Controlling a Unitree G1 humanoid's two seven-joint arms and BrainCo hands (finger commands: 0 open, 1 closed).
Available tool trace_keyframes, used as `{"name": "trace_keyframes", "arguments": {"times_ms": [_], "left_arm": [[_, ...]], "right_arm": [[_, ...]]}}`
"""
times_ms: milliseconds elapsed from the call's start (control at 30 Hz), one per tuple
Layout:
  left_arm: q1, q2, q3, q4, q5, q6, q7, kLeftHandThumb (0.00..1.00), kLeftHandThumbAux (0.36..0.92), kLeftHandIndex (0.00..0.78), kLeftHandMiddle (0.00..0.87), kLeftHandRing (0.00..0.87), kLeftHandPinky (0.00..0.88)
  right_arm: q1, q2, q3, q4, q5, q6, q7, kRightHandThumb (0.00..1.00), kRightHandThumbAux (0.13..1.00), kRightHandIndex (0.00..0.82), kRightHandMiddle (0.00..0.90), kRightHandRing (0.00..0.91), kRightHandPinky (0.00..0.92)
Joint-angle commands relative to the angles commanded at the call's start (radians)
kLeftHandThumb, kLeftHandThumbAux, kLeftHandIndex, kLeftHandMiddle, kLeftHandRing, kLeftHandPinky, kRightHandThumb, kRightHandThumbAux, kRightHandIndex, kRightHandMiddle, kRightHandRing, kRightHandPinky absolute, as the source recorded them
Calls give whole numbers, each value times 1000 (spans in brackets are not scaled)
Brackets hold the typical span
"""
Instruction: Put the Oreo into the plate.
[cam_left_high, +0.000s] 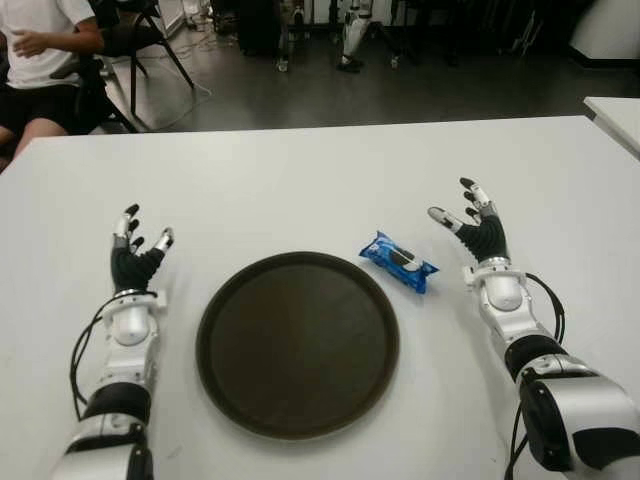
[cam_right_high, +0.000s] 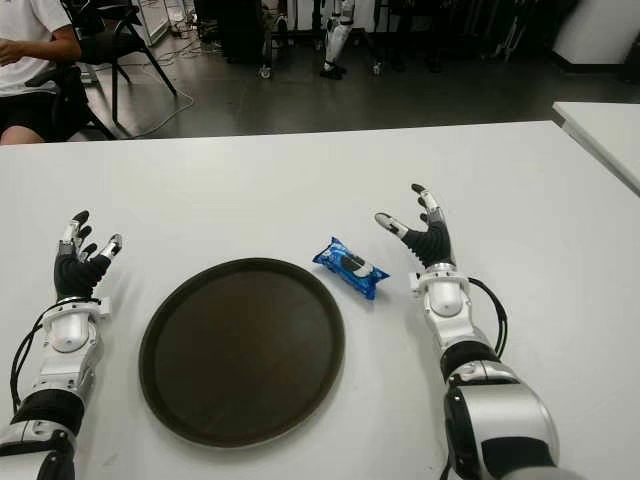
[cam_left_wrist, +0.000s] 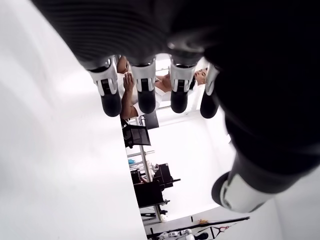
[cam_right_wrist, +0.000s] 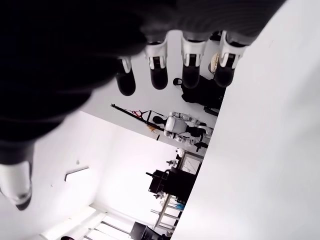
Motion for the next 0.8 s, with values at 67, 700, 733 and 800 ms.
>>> {"name": "trace_keyframes", "arguments": {"times_ms": [67, 700, 733, 800], "left_arm": [[-1, -1, 2, 2, -4, -2, -2, 17, 739, 26, 30, 7, 11], [-5, -5, 0, 8, -9, 0, -6, 0, 734, 31, 42, 11, 12], [-5, -5, 0, 8, -10, 1, -6, 0, 740, 32, 44, 14, 17], [-6, -8, 2, 6, -14, 4, -9, 5, 745, 32, 43, 14, 18]], "right_arm": [[-3, 13, 7, -24, -4, -10, -14, 0, 521, 0, 0, 0, 0], [91, -6, 91, -249, -108, -95, -68, 0, 599, 0, 0, 0, 0], [93, -9, 93, -255, -112, -89, -66, 0, 595, 0, 0, 0, 0], [100, -16, 104, -280, -127, -58, -55, 0, 589, 0, 0, 0, 0]]}}
